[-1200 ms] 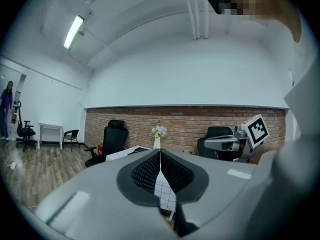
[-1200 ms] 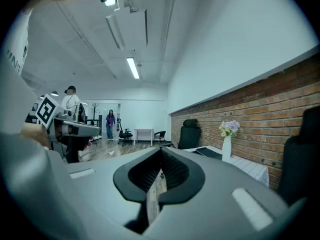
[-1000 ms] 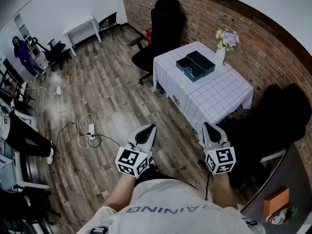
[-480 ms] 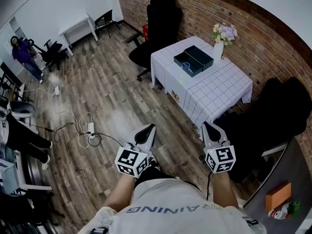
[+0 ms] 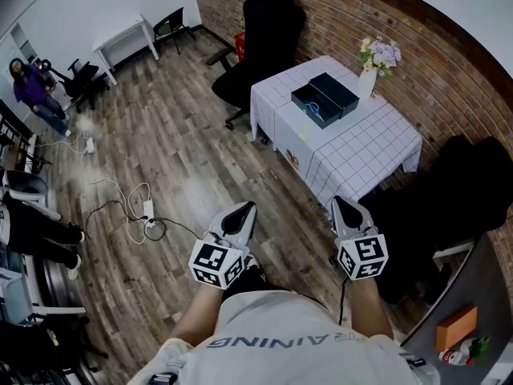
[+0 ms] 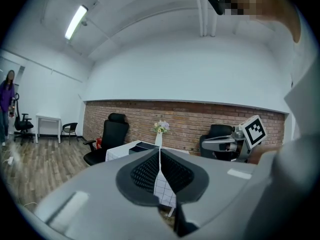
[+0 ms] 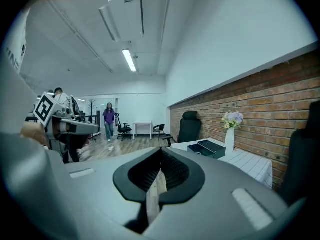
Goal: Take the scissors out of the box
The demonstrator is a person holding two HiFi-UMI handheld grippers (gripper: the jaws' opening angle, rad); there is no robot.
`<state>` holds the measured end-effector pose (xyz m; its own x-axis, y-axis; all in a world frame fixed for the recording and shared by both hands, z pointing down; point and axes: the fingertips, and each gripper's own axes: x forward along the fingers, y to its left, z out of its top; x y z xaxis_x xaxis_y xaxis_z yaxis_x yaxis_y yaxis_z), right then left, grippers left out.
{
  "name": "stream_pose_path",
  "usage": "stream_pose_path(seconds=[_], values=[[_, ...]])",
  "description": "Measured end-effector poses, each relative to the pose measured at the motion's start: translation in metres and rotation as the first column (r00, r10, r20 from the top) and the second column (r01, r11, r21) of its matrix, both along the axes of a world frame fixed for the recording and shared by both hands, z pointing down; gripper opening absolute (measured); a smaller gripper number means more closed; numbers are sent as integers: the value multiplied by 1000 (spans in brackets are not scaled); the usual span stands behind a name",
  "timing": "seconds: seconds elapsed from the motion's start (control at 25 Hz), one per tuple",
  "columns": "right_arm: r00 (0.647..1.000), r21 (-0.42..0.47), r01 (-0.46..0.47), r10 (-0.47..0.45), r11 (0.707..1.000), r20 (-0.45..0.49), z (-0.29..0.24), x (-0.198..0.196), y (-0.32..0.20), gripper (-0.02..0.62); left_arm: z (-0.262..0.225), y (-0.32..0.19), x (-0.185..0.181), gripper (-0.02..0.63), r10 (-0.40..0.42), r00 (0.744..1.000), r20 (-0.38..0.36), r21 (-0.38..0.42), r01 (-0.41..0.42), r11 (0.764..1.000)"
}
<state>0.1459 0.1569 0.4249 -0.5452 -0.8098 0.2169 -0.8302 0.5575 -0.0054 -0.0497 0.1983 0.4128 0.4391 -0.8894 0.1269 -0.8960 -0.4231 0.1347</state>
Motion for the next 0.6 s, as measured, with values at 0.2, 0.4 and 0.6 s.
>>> stream_pose_path(seconds=[0.2, 0.4, 0.6], values=[[999, 8, 30, -30, 1000, -46, -13, -33, -43, 14, -12, -41, -28, 3, 7, 1000, -22, 14, -6, 1000], [996, 23, 38, -36, 999, -83, -23, -71, -80, 14, -12, -77, -63, 3, 8, 998, -55, 15, -7, 1000], [995, 24, 29, -26, 999, -96, -21, -105, -100, 14, -3, -103, -97, 3, 15, 997, -74, 14, -14, 1000]])
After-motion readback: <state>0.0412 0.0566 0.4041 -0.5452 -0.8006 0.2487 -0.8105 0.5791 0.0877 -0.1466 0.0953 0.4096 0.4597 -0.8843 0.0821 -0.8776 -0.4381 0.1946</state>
